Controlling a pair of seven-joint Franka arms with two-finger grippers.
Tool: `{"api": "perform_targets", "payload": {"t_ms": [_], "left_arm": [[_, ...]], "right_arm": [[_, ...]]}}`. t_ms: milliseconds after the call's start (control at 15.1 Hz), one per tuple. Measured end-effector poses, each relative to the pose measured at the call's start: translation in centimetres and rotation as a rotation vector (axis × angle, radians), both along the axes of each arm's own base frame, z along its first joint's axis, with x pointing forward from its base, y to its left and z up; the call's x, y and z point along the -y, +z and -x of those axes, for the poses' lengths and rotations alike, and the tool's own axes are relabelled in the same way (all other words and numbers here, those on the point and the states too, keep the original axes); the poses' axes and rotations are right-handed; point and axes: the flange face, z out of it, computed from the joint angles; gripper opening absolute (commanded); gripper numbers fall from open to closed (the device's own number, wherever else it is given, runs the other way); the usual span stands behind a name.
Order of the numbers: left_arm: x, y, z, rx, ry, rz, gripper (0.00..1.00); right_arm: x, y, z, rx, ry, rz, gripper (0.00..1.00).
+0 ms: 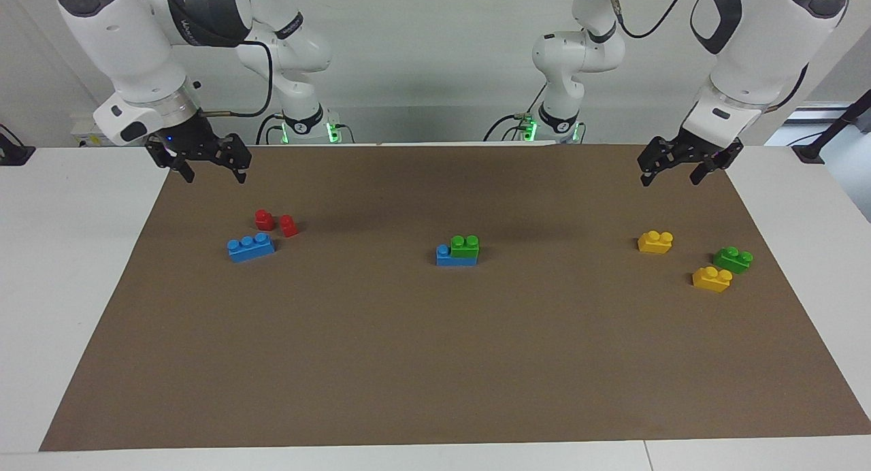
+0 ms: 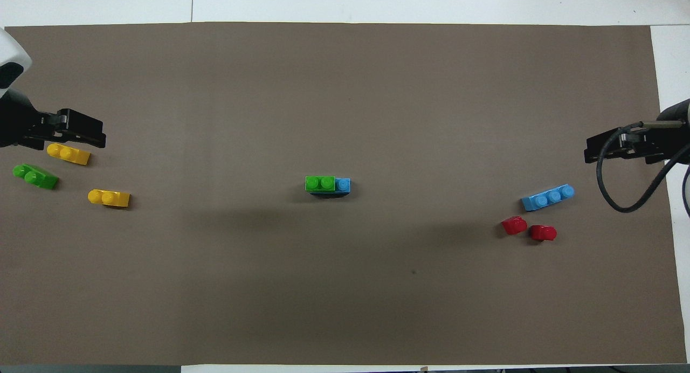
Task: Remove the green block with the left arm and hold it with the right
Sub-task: 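Move the left gripper and the right gripper toward the green-blue brick pair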
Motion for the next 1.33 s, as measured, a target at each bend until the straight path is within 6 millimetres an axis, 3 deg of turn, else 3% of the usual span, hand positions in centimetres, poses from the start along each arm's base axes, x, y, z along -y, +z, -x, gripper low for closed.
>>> {"api": "perform_targets", "payload": {"t_ms": [730, 929, 1194, 1327], "left_arm": [[0.0, 0.0, 0.0, 0.002, 0.0, 0.0, 1.0], [0.0, 0.1, 0.0, 0.003, 0.0, 0.0, 1.0], [0.0, 0.0, 0.1, 0.0, -0.001, 0.0, 1.0], [0.1, -0.3, 0.3, -0.008, -0.001, -0.001, 1.0]], "right_arm": [[0.0, 0.1, -0.1, 0.013, -0.01, 0.001, 1.0], [-1.3, 0.2, -0.4, 0.04, -0.202, 0.007, 0.99], [-6.1, -0.9, -0.4, 0.009, -0.561, -0.032, 0.99], [-7.3, -2.2, -0.5, -0.035, -0.74, -0.079, 0.99]]}}
